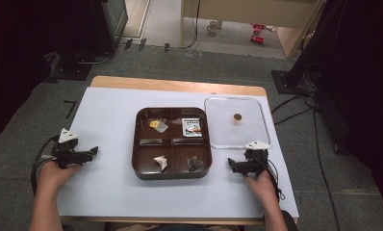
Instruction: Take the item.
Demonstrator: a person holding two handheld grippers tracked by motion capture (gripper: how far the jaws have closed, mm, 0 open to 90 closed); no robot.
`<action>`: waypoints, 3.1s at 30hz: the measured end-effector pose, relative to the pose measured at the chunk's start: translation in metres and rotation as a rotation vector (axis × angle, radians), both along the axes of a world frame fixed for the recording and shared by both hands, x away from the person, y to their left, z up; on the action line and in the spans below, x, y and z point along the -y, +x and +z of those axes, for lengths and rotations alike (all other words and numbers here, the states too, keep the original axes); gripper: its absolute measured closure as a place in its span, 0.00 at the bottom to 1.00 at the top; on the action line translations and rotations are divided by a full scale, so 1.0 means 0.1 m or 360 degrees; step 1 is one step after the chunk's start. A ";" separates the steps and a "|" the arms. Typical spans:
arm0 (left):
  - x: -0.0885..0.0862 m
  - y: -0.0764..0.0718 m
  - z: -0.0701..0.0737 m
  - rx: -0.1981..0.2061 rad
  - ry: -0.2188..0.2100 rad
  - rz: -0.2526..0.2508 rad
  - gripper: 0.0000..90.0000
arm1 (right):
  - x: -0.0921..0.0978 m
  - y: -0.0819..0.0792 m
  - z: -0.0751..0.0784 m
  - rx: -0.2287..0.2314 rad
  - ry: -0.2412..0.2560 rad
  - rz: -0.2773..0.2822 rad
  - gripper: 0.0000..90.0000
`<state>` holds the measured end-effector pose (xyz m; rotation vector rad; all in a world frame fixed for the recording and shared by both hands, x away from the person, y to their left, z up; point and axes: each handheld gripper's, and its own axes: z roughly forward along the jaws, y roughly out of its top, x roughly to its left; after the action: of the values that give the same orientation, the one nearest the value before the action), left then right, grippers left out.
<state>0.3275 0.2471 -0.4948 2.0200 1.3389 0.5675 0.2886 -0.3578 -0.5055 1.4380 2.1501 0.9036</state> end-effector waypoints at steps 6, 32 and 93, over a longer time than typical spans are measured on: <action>0.00 0.00 0.00 0.0000 0.0000 0.0000 0.16 | 0.00 0.00 0.00 -0.0002 0.0001 0.0000 0.00; 0.06 0.04 0.07 -0.0104 0.0042 0.0049 0.17 | 0.00 0.00 0.00 0.0001 -0.0001 0.0001 0.00; 0.70 0.03 0.58 -0.0125 -0.0081 -0.0315 0.36 | 0.00 0.00 0.00 0.0001 -0.0004 0.0002 0.00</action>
<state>0.3304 0.1767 -0.4370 2.1212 1.1684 0.3642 0.2883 -0.3574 -0.5055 1.4351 2.1509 0.9015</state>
